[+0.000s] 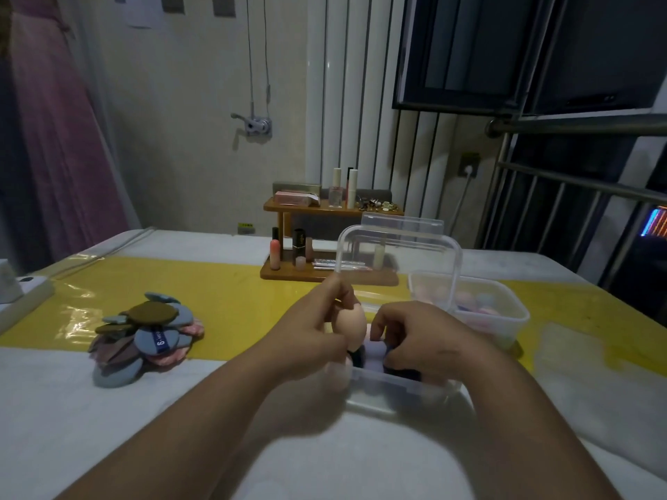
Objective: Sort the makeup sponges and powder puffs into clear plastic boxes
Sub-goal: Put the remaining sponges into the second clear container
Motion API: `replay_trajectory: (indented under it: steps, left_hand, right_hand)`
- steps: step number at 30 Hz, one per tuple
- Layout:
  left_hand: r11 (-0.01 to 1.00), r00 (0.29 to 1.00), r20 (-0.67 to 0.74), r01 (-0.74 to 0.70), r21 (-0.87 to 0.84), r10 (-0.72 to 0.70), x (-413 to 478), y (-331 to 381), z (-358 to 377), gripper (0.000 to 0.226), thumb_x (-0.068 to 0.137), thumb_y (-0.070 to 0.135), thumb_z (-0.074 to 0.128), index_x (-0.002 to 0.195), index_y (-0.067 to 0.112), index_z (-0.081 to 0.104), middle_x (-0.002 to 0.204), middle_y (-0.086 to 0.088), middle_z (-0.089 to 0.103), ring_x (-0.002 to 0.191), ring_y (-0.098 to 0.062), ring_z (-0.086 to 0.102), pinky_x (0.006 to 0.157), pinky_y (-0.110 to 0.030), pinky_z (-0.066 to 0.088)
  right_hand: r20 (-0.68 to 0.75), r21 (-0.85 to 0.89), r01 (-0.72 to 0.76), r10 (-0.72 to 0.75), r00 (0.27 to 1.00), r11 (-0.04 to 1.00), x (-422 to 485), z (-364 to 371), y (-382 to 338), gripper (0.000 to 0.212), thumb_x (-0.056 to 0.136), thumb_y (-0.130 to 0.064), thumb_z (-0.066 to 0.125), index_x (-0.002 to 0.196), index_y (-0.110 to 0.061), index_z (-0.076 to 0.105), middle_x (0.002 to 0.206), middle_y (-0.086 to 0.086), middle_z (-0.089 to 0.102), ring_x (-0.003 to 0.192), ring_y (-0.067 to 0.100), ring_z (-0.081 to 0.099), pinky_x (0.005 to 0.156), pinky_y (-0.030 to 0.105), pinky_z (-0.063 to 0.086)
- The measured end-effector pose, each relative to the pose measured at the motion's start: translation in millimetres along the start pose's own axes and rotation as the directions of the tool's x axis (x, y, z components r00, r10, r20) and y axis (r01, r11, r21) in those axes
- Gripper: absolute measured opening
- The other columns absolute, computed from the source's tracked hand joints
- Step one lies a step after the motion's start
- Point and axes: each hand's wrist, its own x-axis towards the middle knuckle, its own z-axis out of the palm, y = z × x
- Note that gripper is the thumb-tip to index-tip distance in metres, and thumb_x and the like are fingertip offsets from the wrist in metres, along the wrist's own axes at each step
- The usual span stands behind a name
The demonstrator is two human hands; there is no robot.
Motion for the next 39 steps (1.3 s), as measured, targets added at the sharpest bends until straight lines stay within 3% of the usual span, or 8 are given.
replay_trajectory:
  steps: [5,11,17,21,31,36,39]
  left_hand:
    - [0.993,0.999,0.025,-0.043,0.114,0.040,-2,1,3,0.035,0.070,0.007,0.070,0.093,0.023,0.050,0.097,0.002,0.058,0.093,-0.025,0.056,0.077,-0.056,0.051]
    - [0.983,0.999,0.034,-0.015,0.181,0.009,-2,5,8,0.038,0.066,0.025,0.071,0.094,0.032,0.047,0.103,0.005,0.060,0.097,-0.017,0.059,0.076,-0.041,0.055]
    - [0.977,0.990,0.137,-0.005,0.213,-0.025,-1,5,5,0.026,0.070,0.029,0.062,0.096,0.032,0.056,0.097,0.001,0.060,0.093,-0.023,0.057,0.078,-0.049,0.053]
    - [0.962,0.994,0.106,-0.009,0.272,-0.020,1,5,6,0.022,0.068,0.036,0.060,0.090,0.031,0.058,0.090,0.007,0.058,0.084,-0.014,0.054,0.068,-0.036,0.048]
    - [0.953,0.999,0.046,-0.039,0.302,0.026,1,4,10,0.014,0.071,0.031,0.067,0.085,0.029,0.062,0.089,0.012,0.061,0.086,-0.008,0.057,0.073,-0.034,0.052]
    - [0.938,0.993,0.113,-0.019,0.345,-0.021,1,10,9,0.019,0.073,0.026,0.073,0.076,0.038,0.058,0.085,0.013,0.061,0.083,-0.007,0.058,0.071,-0.031,0.053]
    - [0.928,0.987,0.146,0.010,0.372,-0.069,4,15,9,0.012,0.070,0.027,0.067,0.072,0.034,0.058,0.082,0.008,0.061,0.079,-0.013,0.058,0.069,-0.035,0.051]
  right_hand:
    - [-0.051,-0.029,-0.017,0.015,0.999,0.999,1,2,1,0.029,0.074,-0.008,0.070,0.076,-0.035,0.059,0.079,-0.009,0.063,0.074,0.012,0.061,0.057,0.022,0.042]
    - [-0.049,-0.053,0.001,-0.004,0.999,0.999,0,1,-3,0.028,0.077,-0.015,0.073,0.076,-0.037,0.056,0.079,-0.011,0.061,0.074,0.010,0.059,0.059,0.024,0.042]
    - [-0.049,-0.053,-0.005,0.002,0.999,0.999,-1,2,-4,0.021,0.078,-0.020,0.075,0.080,-0.034,0.060,0.076,-0.011,0.063,0.075,0.011,0.061,0.060,0.025,0.044]
    - [-0.062,-0.042,-0.018,0.015,0.998,0.999,-1,2,-4,0.025,0.077,-0.016,0.075,0.074,-0.036,0.060,0.075,-0.010,0.064,0.073,0.009,0.061,0.060,0.024,0.045]
    - [-0.080,-0.034,-0.039,0.036,0.996,0.999,-1,3,-5,0.025,0.077,-0.018,0.076,0.072,-0.035,0.059,0.077,-0.010,0.064,0.074,0.010,0.062,0.060,0.023,0.044]
    - [-0.076,-0.026,-0.049,0.047,0.996,0.998,0,3,-5,0.024,0.077,-0.019,0.077,0.070,-0.034,0.060,0.074,-0.011,0.063,0.071,0.008,0.059,0.058,0.022,0.042]
    - [-0.072,-0.031,-0.051,0.049,0.996,0.998,1,2,-6,0.027,0.078,-0.020,0.079,0.067,-0.034,0.059,0.073,-0.012,0.062,0.068,0.006,0.057,0.058,0.021,0.042]
